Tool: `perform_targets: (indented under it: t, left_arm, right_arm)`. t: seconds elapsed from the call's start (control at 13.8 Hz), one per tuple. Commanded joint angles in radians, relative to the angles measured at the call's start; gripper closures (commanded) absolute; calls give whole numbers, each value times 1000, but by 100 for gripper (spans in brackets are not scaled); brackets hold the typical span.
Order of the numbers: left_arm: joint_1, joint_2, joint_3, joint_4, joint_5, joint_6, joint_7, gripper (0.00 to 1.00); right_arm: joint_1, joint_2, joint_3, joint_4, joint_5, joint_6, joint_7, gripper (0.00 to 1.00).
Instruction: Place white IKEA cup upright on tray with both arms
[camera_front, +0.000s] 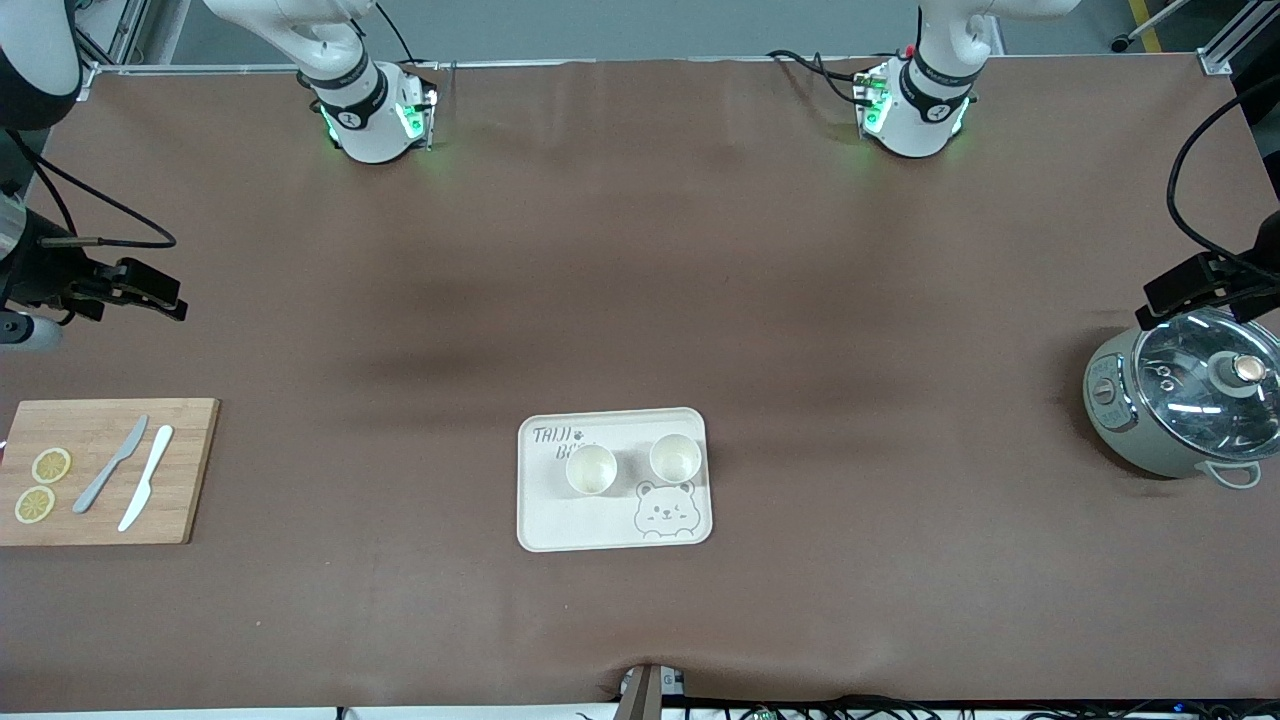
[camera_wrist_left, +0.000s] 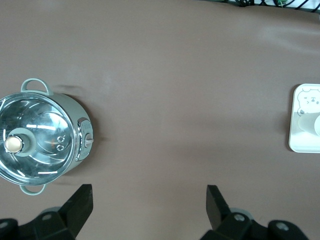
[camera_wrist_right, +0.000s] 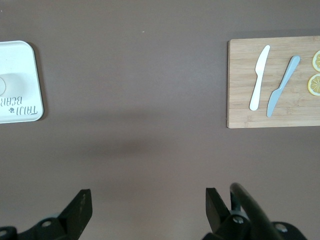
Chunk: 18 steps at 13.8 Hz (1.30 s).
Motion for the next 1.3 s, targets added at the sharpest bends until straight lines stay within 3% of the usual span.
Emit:
perform_targets:
  t: [0.0,0.22,0.36,0.65,1.23]
  left_arm:
    - [71,-8,-66,12,20,-14,12,0]
    - [183,-7,-197,12,20,-11,9,0]
    - [217,-5,-244,17,20,-1,-4,0]
    - [214,-13,-244,17,26,0,-3,0]
    - [213,-12,-244,17,25,-17,-3,0]
  right_arm:
    - [-14,-3,12,-12,-17,8,-13,0]
    - [-14,-3,13,-13,-17,8,-13,0]
    - [-14,-4,13,-18,-17,6,-13,0]
    - [-32,-30,13,-73,-17,4,-20,0]
    - [-44,-34,13,-78,-17,6,-49,0]
